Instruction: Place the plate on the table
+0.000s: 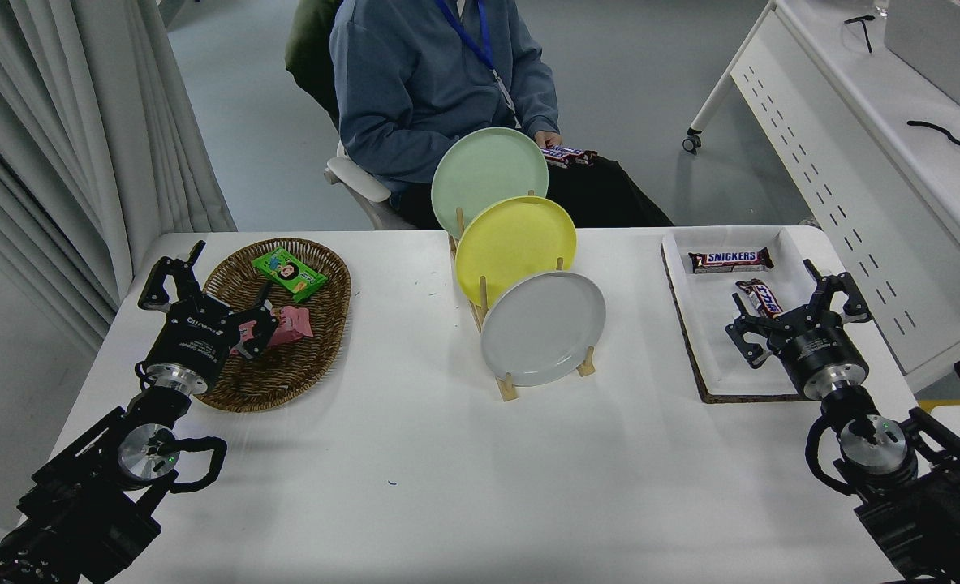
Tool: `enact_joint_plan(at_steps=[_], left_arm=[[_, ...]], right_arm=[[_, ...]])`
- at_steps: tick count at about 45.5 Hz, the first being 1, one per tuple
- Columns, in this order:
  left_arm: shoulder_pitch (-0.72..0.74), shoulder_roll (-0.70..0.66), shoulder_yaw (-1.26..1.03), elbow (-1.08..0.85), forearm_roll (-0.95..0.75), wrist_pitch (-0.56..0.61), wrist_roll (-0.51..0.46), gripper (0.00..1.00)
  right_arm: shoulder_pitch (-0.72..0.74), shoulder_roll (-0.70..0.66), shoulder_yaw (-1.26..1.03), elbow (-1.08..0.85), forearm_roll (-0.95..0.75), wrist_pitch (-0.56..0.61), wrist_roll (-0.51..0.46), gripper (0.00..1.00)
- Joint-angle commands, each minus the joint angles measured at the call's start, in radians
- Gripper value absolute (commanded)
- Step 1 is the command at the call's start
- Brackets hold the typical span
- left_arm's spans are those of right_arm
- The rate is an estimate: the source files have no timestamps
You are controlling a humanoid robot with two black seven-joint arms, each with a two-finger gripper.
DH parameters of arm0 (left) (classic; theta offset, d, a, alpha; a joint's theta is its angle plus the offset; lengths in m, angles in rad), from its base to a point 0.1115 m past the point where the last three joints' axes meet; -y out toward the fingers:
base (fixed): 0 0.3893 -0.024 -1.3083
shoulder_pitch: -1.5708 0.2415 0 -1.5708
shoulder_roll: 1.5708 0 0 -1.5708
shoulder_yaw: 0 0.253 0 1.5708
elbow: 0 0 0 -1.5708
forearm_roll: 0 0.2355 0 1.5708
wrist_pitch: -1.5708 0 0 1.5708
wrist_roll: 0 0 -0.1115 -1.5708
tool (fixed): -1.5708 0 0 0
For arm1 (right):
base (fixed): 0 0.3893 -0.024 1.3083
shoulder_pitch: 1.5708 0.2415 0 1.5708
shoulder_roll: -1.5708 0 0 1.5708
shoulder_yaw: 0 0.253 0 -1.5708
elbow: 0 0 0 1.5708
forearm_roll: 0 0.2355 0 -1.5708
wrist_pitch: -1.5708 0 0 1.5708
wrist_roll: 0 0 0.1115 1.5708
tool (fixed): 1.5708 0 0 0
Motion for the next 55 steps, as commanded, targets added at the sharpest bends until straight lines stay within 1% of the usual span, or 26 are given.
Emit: enact_joint_plan(at_steps=[1,18,37,51,55], left_arm=[[0.000,0.000,0.000,0.000,0.000,0.000,0.000,1.00],[0.000,0.000,0.000,0.000,0.000,-0.001,0.000,1.00],[0.000,0.000,0.000,0.000,0.000,-0.001,0.000,1.00],[0.000,0.000,0.000,0.000,0.000,-0.001,0.000,1.00],[0.000,0.000,0.000,0.000,0.000,-0.001,0.000,1.00]], right_arm=[[0.002,0.003,-0.001,-0.004,0.000,-0.001,0.000,1.00],[0.005,0.005,0.002,-0.002,0.000,-0.001,0.000,1.00],[0.052,-0.006,-0.001,-0.004,-0.006,0.004,0.000,1.00],[0.072,-0.077,-0.001,0.013,-0.006,-0.002,-0.002,1.00],[0.069,-0.123,-0.034,0.012,-0.009,-0.004,-0.008,1.00]])
